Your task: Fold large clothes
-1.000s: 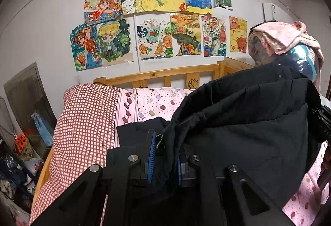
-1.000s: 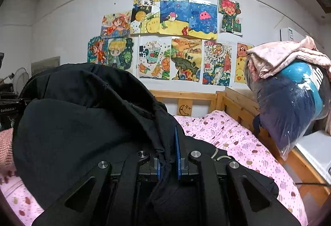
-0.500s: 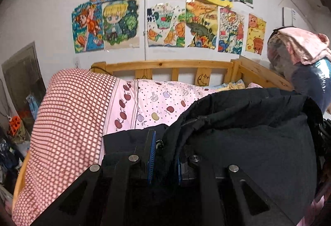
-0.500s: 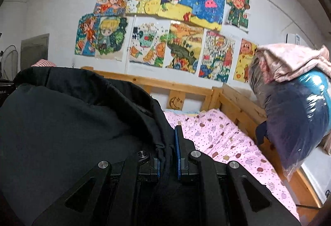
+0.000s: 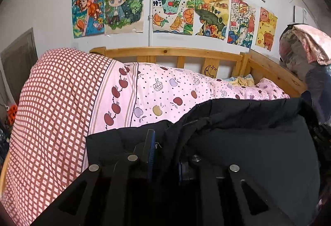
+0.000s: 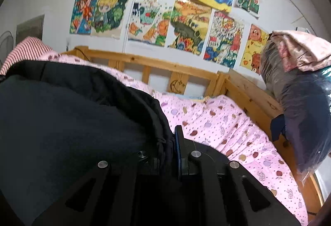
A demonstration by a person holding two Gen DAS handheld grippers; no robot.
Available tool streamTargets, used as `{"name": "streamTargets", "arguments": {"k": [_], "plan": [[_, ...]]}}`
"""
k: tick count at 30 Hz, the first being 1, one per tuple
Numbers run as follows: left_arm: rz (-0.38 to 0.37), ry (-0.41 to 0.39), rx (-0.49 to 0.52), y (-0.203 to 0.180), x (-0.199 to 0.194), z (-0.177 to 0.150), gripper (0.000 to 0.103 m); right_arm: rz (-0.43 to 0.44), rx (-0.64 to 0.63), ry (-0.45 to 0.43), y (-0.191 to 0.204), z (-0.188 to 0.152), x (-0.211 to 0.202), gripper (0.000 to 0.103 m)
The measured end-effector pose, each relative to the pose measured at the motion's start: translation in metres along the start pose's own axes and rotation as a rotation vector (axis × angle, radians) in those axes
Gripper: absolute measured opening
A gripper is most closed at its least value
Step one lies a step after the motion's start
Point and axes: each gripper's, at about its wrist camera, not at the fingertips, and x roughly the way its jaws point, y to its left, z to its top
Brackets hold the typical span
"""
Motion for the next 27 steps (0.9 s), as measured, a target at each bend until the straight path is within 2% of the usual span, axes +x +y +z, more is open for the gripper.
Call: {"name": "streamTargets", "arguments": {"k": [6,7,8,9,10,11,12,13,16,19,24,27], "plan": [[-0.035,0.009,-0.022,0.003,-0.005,0.001,0.021,0.054,0.025,0.032,-0.003,-0.004,0.006,0.014],[-0.035,0.005,-0.021,0.003,-0.009,0.0,0.024,0.063,0.035,0.028,-0.006,-0.004,0.003,0.018],[-0.029,-0.002,-0.014,0.002,-0.014,0.001,0.026,0.069,0.045,0.022,-0.009,-0.005,0.0,0.03],[-0.022,-0.009,-0.009,0.001,-0.018,0.0,0.035,0.073,0.061,0.006,-0.013,-0.005,-0.006,0.04],[-0.018,-0.03,-0.003,0.001,-0.025,-0.001,0.057,0.074,0.08,-0.021,-0.018,-0.006,-0.015,0.058],[-0.016,-0.05,-0.001,0.0,-0.031,-0.001,0.07,0.079,0.097,-0.05,-0.022,-0.006,-0.025,0.063],[-0.01,-0.093,-0.009,0.001,-0.043,-0.002,0.088,0.085,0.108,-0.065,-0.026,-0.006,-0.033,0.063],[-0.013,-0.139,-0.023,0.003,-0.054,-0.003,0.091,0.087,0.111,-0.067,-0.029,-0.006,-0.037,0.063],[-0.022,-0.144,-0.032,0.001,-0.071,-0.002,0.091,0.093,0.126,-0.071,-0.035,-0.01,-0.058,0.065],[-0.066,-0.157,-0.006,-0.007,-0.084,-0.007,0.091,0.13,0.148,-0.081,-0.04,-0.018,-0.078,0.08],[-0.179,-0.137,0.144,-0.039,-0.092,-0.03,0.092,0.204,0.161,-0.076,-0.039,-0.04,-0.099,0.091],[-0.148,-0.084,0.241,-0.059,-0.078,-0.044,0.092,0.231,0.103,-0.022,-0.028,-0.049,-0.086,0.091]]}}
